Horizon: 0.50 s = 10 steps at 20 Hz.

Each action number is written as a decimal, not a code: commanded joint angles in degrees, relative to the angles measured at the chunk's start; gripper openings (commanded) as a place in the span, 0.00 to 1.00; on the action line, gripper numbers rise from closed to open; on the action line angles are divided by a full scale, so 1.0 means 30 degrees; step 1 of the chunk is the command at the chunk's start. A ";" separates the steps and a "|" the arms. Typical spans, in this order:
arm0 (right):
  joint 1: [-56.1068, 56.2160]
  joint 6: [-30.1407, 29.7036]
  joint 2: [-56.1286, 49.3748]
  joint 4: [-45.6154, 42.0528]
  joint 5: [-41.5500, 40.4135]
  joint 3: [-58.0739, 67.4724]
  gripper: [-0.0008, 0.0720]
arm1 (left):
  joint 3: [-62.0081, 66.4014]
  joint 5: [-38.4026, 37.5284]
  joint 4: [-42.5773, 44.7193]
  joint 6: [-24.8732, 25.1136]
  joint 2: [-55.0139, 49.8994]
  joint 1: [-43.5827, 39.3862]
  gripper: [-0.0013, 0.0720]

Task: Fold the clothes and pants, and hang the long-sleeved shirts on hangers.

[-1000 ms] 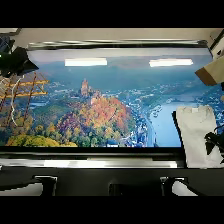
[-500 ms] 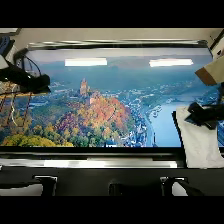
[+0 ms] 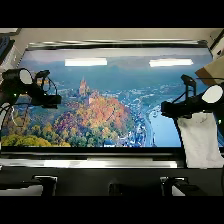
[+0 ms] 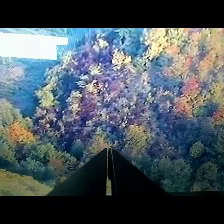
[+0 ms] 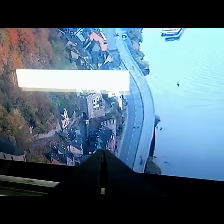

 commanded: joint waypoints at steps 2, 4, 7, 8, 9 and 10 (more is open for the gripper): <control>0.0342 -0.0051 0.0015 -0.0248 -0.0109 0.0022 0.07 | -0.0197 -0.0029 0.0153 0.0029 -0.0015 -0.0066 0.07; 0.0342 -0.0051 0.0015 -0.0248 -0.0109 0.0022 0.07 | -0.0197 -0.0029 0.0153 0.0029 -0.0015 -0.0058 0.07; 0.0342 -0.0051 0.0015 -0.0248 -0.0109 0.0022 0.07 | -0.0197 -0.0029 0.0153 0.0029 -0.0015 -0.0066 0.07; 0.0342 -0.0051 0.0015 -0.0248 -0.0109 0.0022 0.07 | -0.0197 -0.0029 0.0153 0.0022 -0.0015 -0.0066 0.07; 0.0342 -0.0051 0.0015 -0.0248 -0.0109 0.0022 0.07 | -0.0197 -0.0036 0.0153 0.0029 -0.0015 -0.0058 0.07; 0.0342 -0.0051 0.0015 -0.0248 -0.0109 0.0022 0.07 | -0.0197 -0.0029 0.0153 0.0029 -0.0015 -0.0058 0.07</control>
